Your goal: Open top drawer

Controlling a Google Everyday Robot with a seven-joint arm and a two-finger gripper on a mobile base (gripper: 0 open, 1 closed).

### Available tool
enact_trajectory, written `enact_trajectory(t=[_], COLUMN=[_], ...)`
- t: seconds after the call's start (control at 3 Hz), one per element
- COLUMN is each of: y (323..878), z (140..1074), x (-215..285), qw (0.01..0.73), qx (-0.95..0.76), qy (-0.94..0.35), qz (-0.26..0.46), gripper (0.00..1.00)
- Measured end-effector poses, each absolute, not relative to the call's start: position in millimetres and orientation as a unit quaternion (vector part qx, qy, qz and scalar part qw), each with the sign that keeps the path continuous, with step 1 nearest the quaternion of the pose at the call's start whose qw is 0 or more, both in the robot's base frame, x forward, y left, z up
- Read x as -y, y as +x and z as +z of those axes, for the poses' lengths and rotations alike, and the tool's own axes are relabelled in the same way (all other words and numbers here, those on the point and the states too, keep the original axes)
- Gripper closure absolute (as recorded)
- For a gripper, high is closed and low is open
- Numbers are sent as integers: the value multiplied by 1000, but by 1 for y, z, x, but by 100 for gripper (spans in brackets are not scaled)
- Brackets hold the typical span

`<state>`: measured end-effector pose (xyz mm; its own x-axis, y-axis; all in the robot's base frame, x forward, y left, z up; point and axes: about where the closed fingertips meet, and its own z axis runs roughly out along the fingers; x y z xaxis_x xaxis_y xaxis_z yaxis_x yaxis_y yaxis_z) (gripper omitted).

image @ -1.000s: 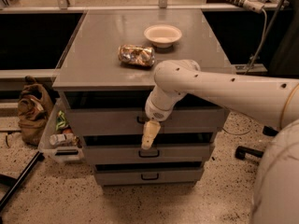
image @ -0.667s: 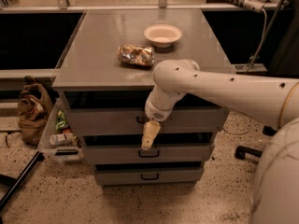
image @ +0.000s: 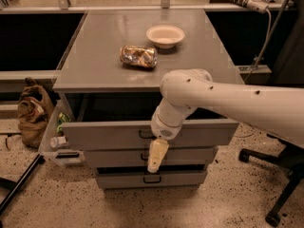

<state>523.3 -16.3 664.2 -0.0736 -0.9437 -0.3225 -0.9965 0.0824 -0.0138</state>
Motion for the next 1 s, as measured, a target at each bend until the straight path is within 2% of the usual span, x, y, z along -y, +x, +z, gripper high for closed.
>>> enact_trajectory(t=[0.33,1.0], y=[484,483], z=[666,662], x=[16,11], qw=[115,109], qx=[-734,-729], qy=[-658,-662], qz=[123,132], gripper=[0,0])
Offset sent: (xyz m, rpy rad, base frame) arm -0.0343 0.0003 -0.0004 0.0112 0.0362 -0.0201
